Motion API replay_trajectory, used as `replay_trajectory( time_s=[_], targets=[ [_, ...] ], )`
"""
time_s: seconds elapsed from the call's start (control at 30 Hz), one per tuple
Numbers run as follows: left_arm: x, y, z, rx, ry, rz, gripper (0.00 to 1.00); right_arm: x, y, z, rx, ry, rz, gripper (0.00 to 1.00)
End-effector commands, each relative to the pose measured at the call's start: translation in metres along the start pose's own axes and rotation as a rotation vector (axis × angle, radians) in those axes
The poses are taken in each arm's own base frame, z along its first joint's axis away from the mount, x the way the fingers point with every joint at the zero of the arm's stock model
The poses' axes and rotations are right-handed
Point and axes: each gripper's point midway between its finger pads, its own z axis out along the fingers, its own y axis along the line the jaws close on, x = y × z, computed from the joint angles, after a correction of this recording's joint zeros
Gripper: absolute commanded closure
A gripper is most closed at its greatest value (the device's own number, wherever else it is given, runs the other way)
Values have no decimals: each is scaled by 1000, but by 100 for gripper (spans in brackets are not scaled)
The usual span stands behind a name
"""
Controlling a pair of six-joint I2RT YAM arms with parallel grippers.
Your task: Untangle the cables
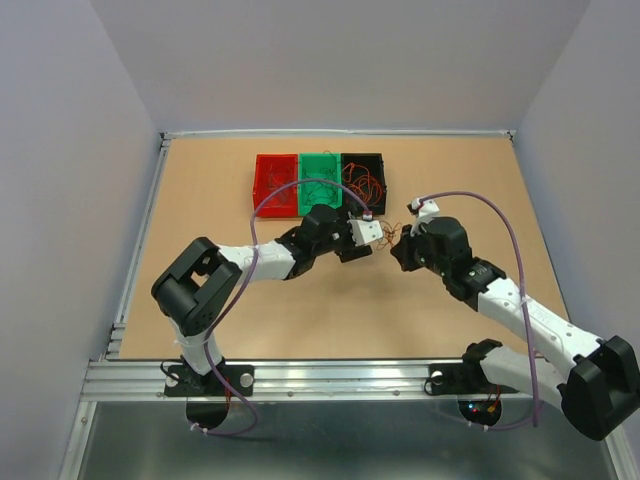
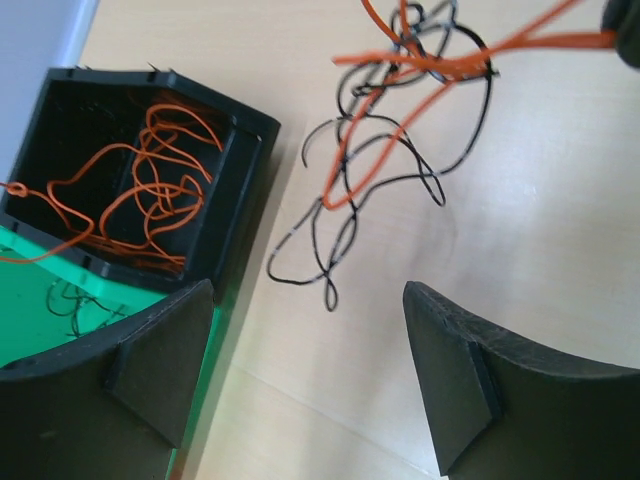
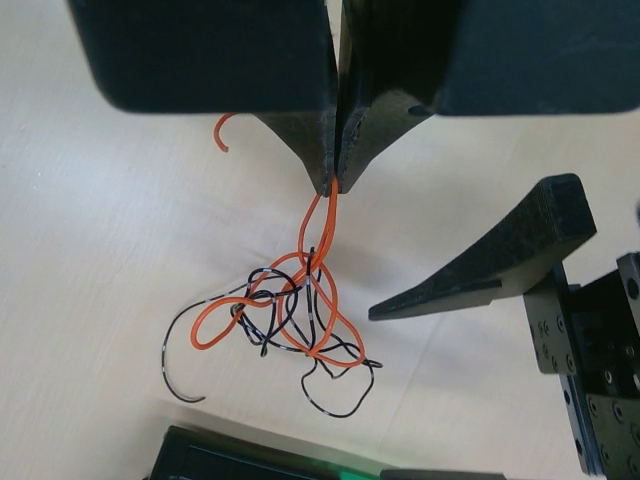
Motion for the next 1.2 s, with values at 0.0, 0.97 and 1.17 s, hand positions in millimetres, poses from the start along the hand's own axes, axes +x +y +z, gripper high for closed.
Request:
replay_trajectory(
  time_s=[0.0, 0.97, 1.17],
  targets=[
    [-44, 22, 6, -67, -150, 8, 15, -3, 5, -6, -22, -38, -14, 99],
    [-33, 126, -37, -395, -139, -293, 100, -57, -69, -87, 409, -473, 227, 99],
    [-1, 199, -88, -482, -137, -507, 100, -64, -90, -127, 515, -613, 327, 99]
  ],
)
